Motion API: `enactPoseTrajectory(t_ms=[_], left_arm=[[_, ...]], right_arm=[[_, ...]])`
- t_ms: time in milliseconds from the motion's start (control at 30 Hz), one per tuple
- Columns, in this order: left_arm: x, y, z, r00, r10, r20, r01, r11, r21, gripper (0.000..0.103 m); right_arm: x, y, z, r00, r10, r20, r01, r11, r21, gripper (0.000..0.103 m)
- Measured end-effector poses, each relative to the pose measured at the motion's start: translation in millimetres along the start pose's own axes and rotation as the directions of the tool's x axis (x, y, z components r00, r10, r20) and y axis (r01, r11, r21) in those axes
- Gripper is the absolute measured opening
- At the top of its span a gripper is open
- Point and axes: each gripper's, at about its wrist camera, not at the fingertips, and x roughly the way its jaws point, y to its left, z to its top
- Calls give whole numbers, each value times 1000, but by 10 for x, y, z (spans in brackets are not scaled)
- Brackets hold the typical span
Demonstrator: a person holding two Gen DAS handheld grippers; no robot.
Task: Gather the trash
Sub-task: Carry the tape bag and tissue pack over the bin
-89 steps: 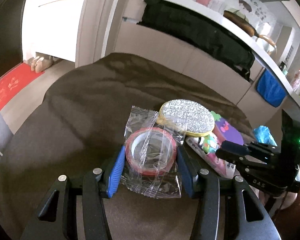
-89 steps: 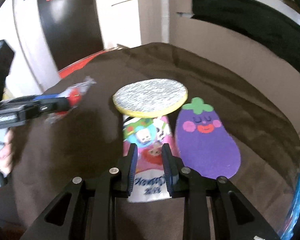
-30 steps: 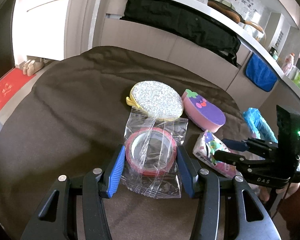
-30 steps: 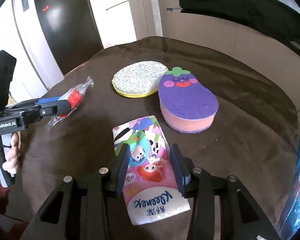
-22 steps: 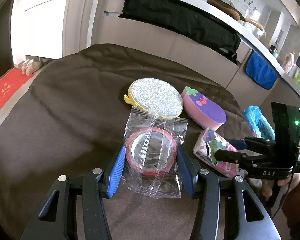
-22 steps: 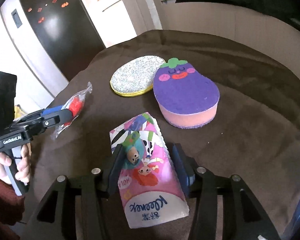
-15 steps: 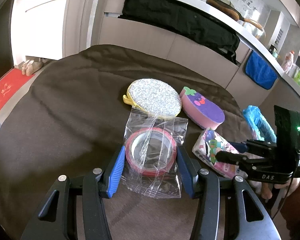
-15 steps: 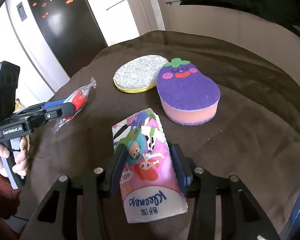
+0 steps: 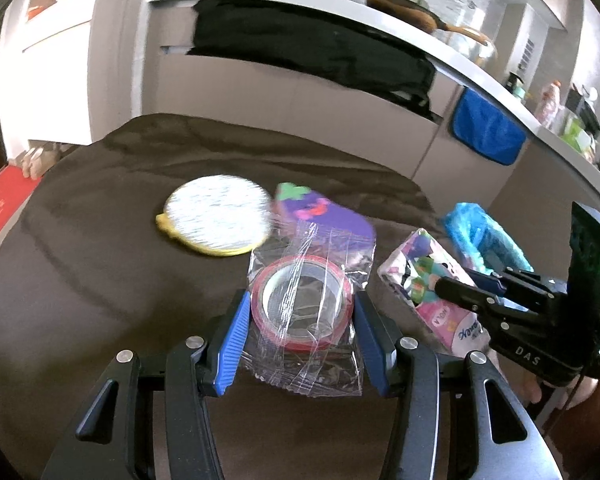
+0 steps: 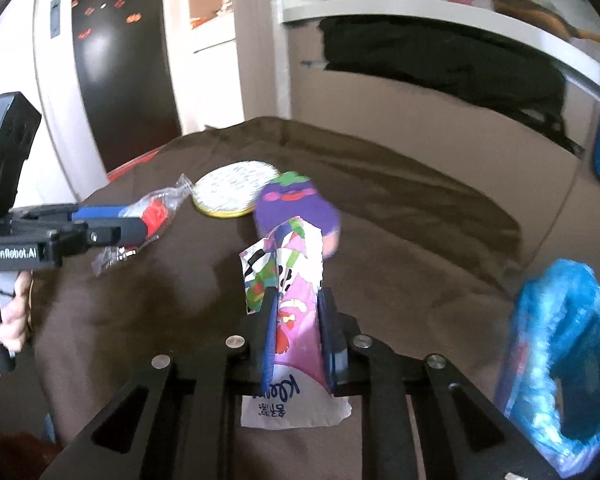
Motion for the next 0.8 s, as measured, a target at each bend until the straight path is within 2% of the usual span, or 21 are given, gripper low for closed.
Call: enactPoseTrajectory(t_ms=[167, 367, 533, 667, 733, 800], left_arm=[[148, -443, 59, 999, -34, -2, 34, 998, 59, 52], [451, -886, 265, 995, -103, -17, 104, 994, 44, 52], [757, -1414, 490, 989, -143, -30, 145, 986, 81, 52], [987, -1893, 637, 985, -171, -19, 172, 978, 119, 52], [1102, -2109, 687, 984, -177, -16, 177, 974, 142, 52], [1235, -2338, 706, 983, -182, -14, 182, 969, 168, 52]], right_arm=[[-198, -240, -90, 999, -33, 34, 31, 997, 74, 17], [-461, -637, -148, 991, -120, 65, 109, 982, 153, 17], [-829, -1220, -181, 967, -229, 110, 200, 953, 229, 17], [-1067, -1778, -301, 942, -320, 101, 275, 910, 310, 17], [-1109, -1903, -334, 937, -334, 99, 286, 900, 328, 17], [-1209, -2256, -423, 919, -383, 90, 326, 870, 370, 17]])
